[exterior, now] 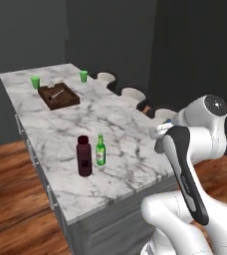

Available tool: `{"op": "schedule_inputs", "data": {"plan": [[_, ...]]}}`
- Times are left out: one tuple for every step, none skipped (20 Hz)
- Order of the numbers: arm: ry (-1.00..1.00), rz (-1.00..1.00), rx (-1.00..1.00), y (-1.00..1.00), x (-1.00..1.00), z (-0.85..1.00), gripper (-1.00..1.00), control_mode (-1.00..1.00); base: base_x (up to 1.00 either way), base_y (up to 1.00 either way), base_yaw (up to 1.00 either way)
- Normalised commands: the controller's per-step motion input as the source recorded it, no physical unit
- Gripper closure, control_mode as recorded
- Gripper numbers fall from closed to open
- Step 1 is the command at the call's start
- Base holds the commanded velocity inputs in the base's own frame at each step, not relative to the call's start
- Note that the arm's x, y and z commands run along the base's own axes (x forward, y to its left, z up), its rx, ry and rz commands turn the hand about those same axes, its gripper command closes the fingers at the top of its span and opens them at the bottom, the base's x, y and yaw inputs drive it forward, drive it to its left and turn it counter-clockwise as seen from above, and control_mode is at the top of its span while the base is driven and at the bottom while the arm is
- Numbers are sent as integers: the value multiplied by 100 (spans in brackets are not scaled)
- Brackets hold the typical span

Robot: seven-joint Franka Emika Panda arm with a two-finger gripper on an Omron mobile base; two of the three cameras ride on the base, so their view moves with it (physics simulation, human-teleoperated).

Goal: Place the drinks on the dining counter in a tight cluster.

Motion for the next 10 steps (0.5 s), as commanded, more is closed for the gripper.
{"op": "schedule_inputs", "data": {"plan": [[0,0,0,0,0,0,100,100,74,-5,18],[0,0,0,0,0,0,100,100,65,-5,18],[0,0,0,0,0,0,100,100,47,-3,17],[0,0,0,0,0,0,100,100,33,-1,16],[0,0,0,0,0,0,100,100,17,0,13],[0,0,0,0,0,0,100,100,5,0,8],[0,0,0,0,0,0,100,100,1,0,5],[0,0,0,0,0,0,100,100,0,0,0],[0,0,0,0,0,0,100,100,0,0,0],[0,0,0,0,0,0,100,100,0,0,0]]}}
